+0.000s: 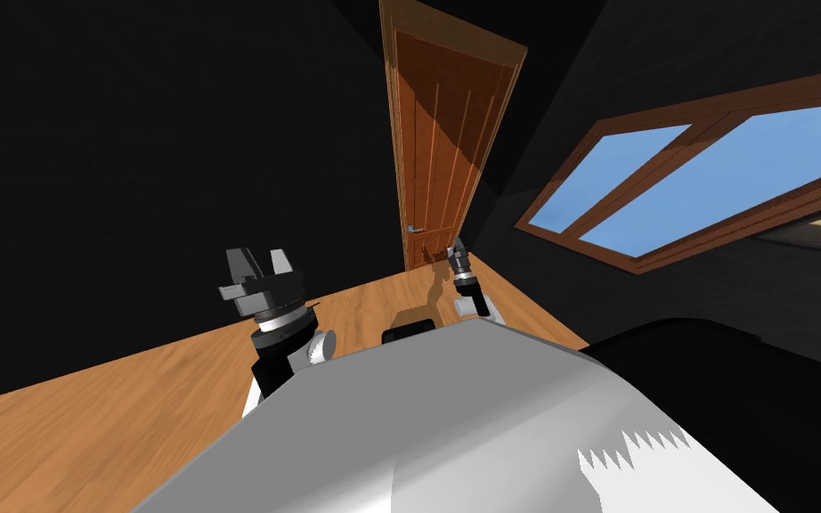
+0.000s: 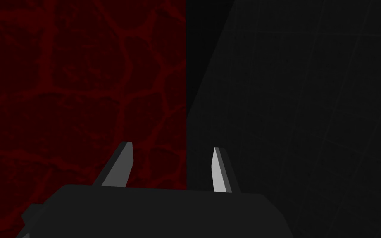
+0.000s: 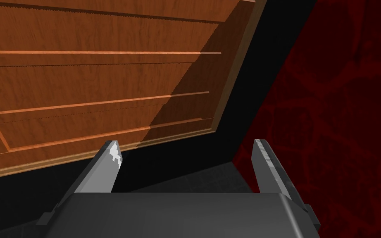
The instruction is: Pull the door open
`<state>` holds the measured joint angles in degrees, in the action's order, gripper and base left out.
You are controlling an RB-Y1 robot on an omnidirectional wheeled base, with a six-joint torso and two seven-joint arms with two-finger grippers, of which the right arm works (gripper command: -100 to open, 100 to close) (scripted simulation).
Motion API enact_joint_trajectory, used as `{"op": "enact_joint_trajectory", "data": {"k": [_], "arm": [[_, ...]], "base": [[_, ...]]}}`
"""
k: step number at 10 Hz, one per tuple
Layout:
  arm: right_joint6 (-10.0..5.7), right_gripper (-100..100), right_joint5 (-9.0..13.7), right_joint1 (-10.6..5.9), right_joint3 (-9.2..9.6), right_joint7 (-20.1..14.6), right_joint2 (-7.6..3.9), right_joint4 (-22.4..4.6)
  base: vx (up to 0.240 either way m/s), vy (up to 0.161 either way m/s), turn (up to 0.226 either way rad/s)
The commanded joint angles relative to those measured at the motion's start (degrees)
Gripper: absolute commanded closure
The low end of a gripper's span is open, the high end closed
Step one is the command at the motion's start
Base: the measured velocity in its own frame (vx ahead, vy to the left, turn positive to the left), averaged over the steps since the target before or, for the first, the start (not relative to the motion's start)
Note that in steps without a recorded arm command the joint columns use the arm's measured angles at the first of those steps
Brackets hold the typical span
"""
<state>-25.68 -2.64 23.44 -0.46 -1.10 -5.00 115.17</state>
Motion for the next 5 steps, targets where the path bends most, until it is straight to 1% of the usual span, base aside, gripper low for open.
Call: {"op": "enact_joint_trajectory", "data": {"k": [1, 5], "arm": [[-0.90, -100, 0.0, -0.63, 0.01, -0.5, -0.32, -2.3], [-2.60, -100, 0.0, -2.04, 0.05, -1.7, -1.20, -7.3]], "base": [[0.094, 0.010, 0.023], [0.095, 0.001, 0.017]]}}
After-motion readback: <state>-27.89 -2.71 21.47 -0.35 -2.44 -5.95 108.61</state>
